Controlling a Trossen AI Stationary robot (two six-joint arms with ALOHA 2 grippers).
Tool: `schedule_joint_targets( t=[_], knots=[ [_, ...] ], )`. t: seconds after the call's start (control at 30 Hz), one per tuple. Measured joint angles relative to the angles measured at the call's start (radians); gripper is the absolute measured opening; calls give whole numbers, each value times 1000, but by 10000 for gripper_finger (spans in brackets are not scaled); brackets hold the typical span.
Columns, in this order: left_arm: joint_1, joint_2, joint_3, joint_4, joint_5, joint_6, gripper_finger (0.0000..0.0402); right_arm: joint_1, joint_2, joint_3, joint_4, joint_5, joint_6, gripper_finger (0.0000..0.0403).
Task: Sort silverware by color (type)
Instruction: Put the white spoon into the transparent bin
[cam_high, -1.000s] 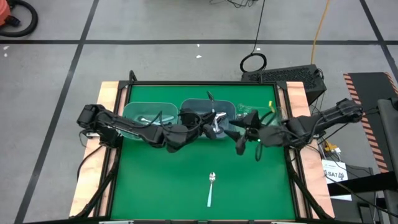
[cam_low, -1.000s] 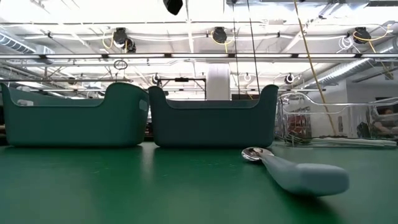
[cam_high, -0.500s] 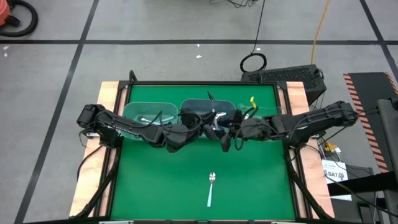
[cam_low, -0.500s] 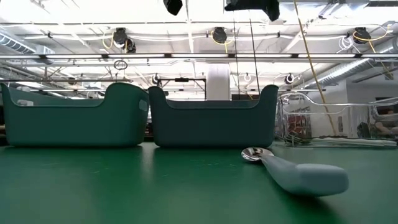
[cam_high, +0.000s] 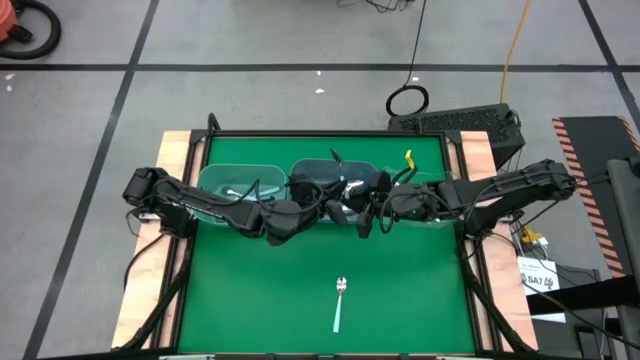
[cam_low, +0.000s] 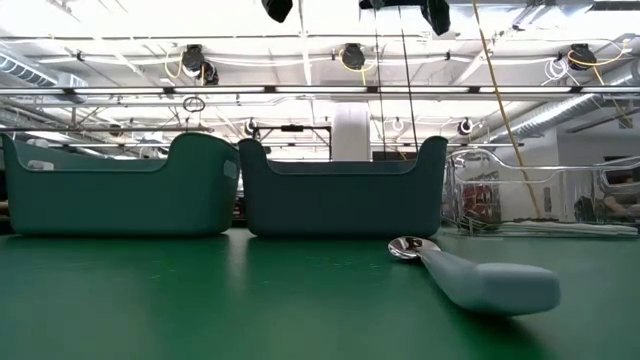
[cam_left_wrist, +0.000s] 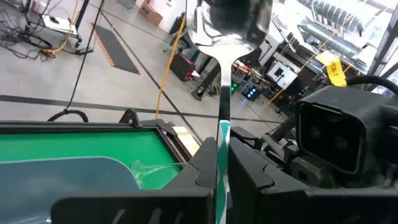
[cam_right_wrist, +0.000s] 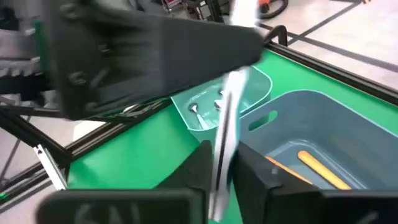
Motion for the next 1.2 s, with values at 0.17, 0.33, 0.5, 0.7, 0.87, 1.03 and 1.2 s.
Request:
schedule_joint_targets(
  t=[0.17, 0.33, 0.5, 0.7, 0.87, 1.03, 1.2],
  knots=[
    [-9, -1, -1, 5, 20, -4, 43, 0, -4, 0, -15, -45, 21, 32],
    [-23, 0, -1, 18, 42, -30, 76, 2, -33, 0, -31, -70, 20, 28],
    [-35, 0, 6, 17, 29, -30, 99, 2, -94, 0, -86, -81, 37, 28],
    [-37, 1, 109, -189, 23, -37, 133, 2, -182, 0, -198, -81, 66, 28],
    [-46, 0, 269, -559, 38, -80, 140, 2, -277, 0, -341, -81, 130, 28],
    [-45, -1, 387, -1039, 182, -268, 140, 1, -350, 0, -532, -80, 220, 28],
    [-50, 8, 391, -1366, 373, -426, 140, -1, -391, 0, -723, -90, 285, 28]
  ],
)
